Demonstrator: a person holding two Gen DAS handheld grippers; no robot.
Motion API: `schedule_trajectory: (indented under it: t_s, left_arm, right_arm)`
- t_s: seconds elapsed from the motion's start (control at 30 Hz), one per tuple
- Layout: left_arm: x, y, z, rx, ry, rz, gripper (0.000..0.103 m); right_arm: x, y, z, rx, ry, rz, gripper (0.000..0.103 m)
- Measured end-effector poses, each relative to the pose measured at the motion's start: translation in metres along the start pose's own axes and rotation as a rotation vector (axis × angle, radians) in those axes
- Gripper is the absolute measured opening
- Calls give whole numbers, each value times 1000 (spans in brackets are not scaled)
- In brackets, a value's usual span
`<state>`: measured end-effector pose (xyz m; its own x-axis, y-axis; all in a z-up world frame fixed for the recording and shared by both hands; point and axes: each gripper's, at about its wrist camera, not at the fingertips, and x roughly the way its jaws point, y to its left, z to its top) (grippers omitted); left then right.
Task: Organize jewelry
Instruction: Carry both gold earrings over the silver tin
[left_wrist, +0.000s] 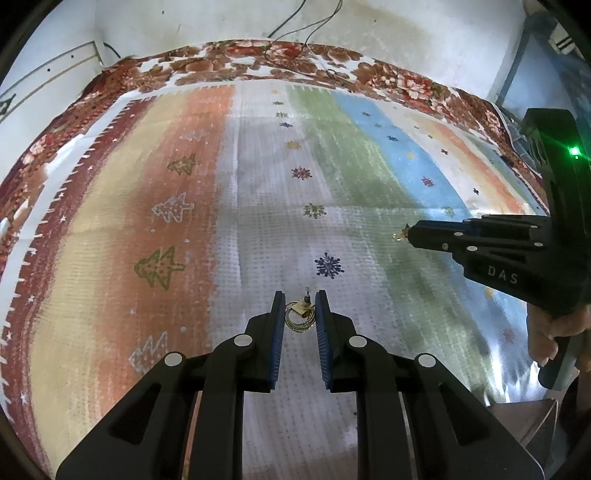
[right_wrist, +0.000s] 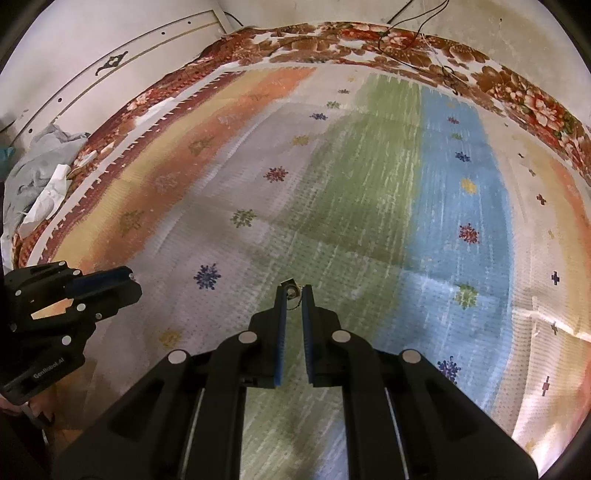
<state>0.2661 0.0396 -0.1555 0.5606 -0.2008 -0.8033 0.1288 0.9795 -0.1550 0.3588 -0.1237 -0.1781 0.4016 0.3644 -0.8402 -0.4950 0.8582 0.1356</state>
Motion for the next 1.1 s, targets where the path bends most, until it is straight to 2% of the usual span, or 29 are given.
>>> schedule_trajectory:
  t_s: [0.53,1.1]
  left_arm:
    - [-49,-14,-5,12,-53,14,16]
    - [-113,-39,-13,35,-130,16,16]
  right_arm:
    - [-55,24,-6,-35,-65,6,10]
    - [-132,58,-19,-91,-140,-14,10]
